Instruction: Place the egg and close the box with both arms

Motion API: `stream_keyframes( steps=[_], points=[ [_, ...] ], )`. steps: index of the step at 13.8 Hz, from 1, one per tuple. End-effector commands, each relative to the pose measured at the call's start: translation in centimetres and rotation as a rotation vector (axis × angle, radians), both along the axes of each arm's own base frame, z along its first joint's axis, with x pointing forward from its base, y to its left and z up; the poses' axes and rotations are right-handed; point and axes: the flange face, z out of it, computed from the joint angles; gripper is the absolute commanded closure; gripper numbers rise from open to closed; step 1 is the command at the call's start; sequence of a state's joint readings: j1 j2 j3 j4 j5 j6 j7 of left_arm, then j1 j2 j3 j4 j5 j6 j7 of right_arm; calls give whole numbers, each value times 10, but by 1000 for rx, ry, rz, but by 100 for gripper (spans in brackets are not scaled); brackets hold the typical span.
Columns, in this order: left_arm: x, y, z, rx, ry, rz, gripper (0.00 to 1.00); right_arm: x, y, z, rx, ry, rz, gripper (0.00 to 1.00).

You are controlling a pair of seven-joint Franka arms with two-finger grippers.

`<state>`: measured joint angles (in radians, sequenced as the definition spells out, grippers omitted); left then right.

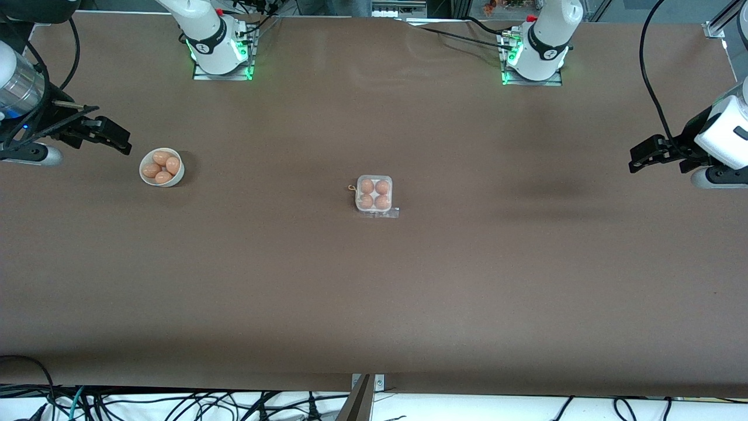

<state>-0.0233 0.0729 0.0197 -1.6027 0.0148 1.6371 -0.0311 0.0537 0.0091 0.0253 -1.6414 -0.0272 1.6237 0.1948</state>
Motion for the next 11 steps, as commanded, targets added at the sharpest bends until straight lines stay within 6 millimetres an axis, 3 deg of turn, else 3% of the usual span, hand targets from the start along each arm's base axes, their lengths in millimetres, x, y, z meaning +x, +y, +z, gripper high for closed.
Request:
stream_keyframes(
  steps=[1, 7, 11],
  points=[
    [1, -16, -7, -10, -2, 16, 0, -2, 0, 5, 3, -2, 3, 0],
    [8, -11, -27, -10, 0, 30, 0, -2, 2, 5, 3, -2, 8, 0],
    [10, 0, -29, -10, -4, 44, 0, -2, 2, 5, 3, -2, 8, 0]
  ],
)
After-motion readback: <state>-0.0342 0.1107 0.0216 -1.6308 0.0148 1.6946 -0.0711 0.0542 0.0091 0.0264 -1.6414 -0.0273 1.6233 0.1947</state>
